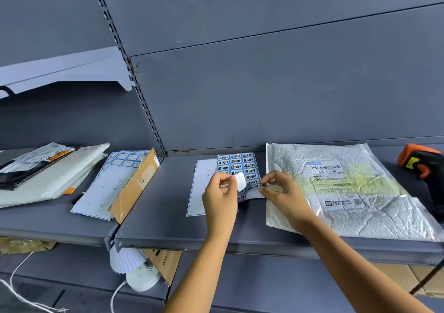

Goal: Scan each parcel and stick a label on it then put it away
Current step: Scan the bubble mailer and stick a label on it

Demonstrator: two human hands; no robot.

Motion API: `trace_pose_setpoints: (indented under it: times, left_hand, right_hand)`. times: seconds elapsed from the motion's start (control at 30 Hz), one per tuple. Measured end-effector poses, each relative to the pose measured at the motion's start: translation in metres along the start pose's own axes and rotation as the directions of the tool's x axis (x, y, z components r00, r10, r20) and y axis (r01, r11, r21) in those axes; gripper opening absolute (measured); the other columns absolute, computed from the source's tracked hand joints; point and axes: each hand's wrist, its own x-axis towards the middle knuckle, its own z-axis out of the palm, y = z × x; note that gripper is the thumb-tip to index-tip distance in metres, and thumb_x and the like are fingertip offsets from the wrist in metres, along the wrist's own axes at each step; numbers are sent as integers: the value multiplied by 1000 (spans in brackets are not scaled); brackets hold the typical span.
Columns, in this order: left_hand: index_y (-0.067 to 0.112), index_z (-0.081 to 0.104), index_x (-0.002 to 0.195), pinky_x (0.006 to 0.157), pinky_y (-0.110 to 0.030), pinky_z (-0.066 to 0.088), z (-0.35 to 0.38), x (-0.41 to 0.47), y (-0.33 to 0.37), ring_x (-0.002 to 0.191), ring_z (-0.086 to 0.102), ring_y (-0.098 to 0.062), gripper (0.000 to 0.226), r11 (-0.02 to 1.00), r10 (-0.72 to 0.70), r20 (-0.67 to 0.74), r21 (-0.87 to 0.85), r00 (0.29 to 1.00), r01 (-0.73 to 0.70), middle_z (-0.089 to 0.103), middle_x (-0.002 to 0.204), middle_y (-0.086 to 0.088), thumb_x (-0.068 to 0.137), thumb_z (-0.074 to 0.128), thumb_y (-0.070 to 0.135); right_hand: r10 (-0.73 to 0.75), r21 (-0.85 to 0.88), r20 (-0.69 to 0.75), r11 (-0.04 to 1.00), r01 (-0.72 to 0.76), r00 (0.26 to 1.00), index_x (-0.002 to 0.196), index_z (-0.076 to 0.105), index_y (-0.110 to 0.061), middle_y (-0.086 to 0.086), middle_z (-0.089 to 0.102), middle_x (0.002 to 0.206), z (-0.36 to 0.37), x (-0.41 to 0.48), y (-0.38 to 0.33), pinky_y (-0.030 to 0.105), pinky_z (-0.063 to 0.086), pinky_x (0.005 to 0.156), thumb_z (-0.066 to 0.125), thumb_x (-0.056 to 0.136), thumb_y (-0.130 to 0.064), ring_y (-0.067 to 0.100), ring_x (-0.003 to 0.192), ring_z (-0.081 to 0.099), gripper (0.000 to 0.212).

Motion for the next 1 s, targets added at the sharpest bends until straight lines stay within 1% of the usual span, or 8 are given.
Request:
trace_pose_setpoints:
  times: [0.07,0.13,0.27,0.37,0.5,0.77,0.9,1.0]
  left_hand:
    - [18,57,79,61,-18,46,0,-5,3,68,59,-1,12,980,129,-13,153,992,-126,63,78,11,90,58,15]
    - [20,57,80,58,-25,44,0,-9,3,65,54,-8,10,904,299,13,315,954,-288,60,83,10,90,57,21]
    - [20,62,76,47,-24,41,5,-11,-3,68,56,-14,16,590,621,131,571,773,-571,56,83,4,87,56,30]
    - [17,61,69,45,-27,40,10,-14,-4,61,53,-16,19,398,760,183,628,623,-669,56,76,2,87,61,23]
    - [15,56,63,41,-29,37,12,-15,-5,54,48,-19,22,268,825,217,663,522,-699,53,68,0,81,68,12]
    - [17,60,64,45,-29,39,9,-17,-8,54,49,-19,21,264,822,231,655,520,-708,54,69,1,83,68,18]
    - [18,63,70,50,-28,43,9,-18,-9,61,54,-18,20,420,757,199,583,623,-696,57,74,2,87,59,27]
    - [17,61,71,51,-28,44,10,-12,-9,62,54,-19,18,515,671,224,545,706,-662,55,73,3,85,54,26]
  right_hand:
    - [18,54,7,998,-18,1000,72,62,-17,2,54,83,1,-1,-2,13,40,70,67,83,-2,-3,64,52,19]
    - [49,156,50,986,-56,998,71,62,-11,-1,55,67,0,-2,-5,16,39,64,66,85,-3,-1,56,48,17]
    - [52,262,102,962,-78,993,64,57,-5,-12,50,44,-3,-4,-12,8,35,51,58,90,-3,-4,43,43,27]
    - [67,297,116,950,-99,991,60,54,-7,-11,46,41,-4,-5,-16,9,34,46,58,91,-6,-2,40,40,31]
    - [103,355,127,924,-142,987,56,54,-10,0,36,49,-6,-3,-12,13,28,44,62,88,-12,5,44,29,33]
    - [109,365,149,918,-157,983,63,57,-5,-6,46,43,-7,-3,-11,12,34,45,57,90,0,1,40,38,27]
    - [130,349,108,923,-160,986,66,59,-11,-1,42,52,-7,1,-6,16,28,48,60,90,-11,8,50,32,25]
    - [163,494,21,856,-152,986,70,56,-10,0,47,59,-12,3,-10,16,35,53,55,92,-8,10,57,39,22]
